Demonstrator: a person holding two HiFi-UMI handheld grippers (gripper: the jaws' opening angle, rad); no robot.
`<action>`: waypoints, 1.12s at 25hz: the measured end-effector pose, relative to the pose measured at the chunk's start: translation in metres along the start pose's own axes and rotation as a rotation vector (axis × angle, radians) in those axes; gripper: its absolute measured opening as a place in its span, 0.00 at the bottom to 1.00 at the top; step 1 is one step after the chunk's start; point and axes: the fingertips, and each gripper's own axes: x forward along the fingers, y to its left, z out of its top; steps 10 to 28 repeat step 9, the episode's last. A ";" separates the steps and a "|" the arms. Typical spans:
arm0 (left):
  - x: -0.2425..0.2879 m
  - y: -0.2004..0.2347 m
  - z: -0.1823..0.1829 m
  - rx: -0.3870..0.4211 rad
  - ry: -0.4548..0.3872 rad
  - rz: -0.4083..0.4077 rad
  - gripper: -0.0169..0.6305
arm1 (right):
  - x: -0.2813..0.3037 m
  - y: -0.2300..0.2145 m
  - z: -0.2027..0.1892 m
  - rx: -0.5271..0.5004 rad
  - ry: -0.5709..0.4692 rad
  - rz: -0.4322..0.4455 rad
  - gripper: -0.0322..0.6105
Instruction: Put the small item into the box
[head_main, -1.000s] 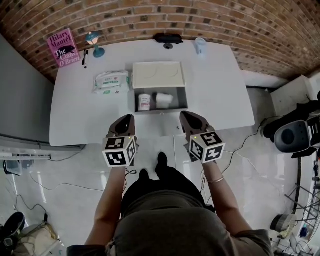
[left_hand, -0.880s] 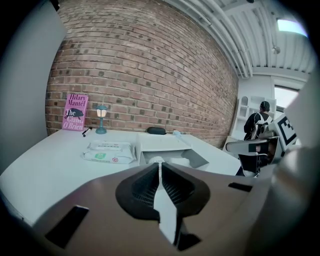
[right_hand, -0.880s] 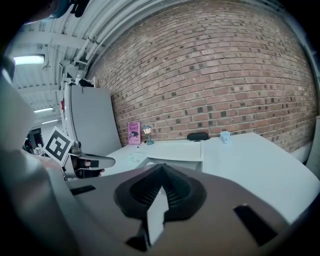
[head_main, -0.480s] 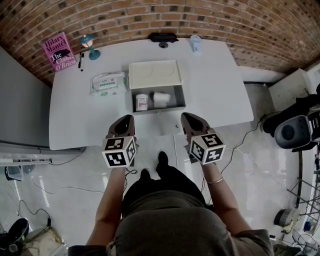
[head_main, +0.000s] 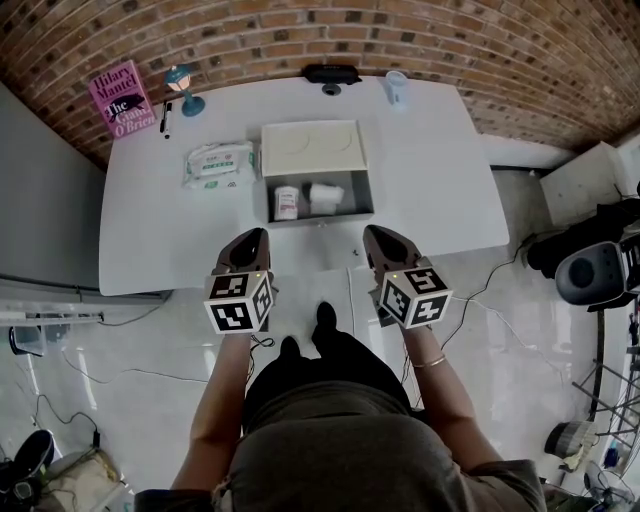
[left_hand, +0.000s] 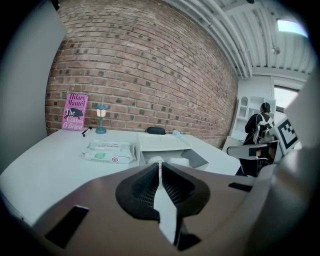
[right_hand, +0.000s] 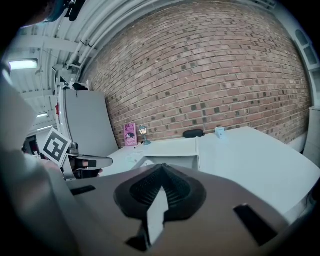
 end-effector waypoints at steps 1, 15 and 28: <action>0.000 0.000 0.000 0.000 0.001 0.000 0.08 | 0.001 0.000 0.000 -0.001 0.000 0.000 0.05; 0.003 -0.001 -0.001 -0.002 0.006 0.000 0.08 | 0.003 -0.001 -0.001 -0.007 0.007 0.010 0.05; 0.003 -0.001 -0.001 -0.002 0.006 0.000 0.08 | 0.003 -0.001 -0.001 -0.007 0.007 0.010 0.05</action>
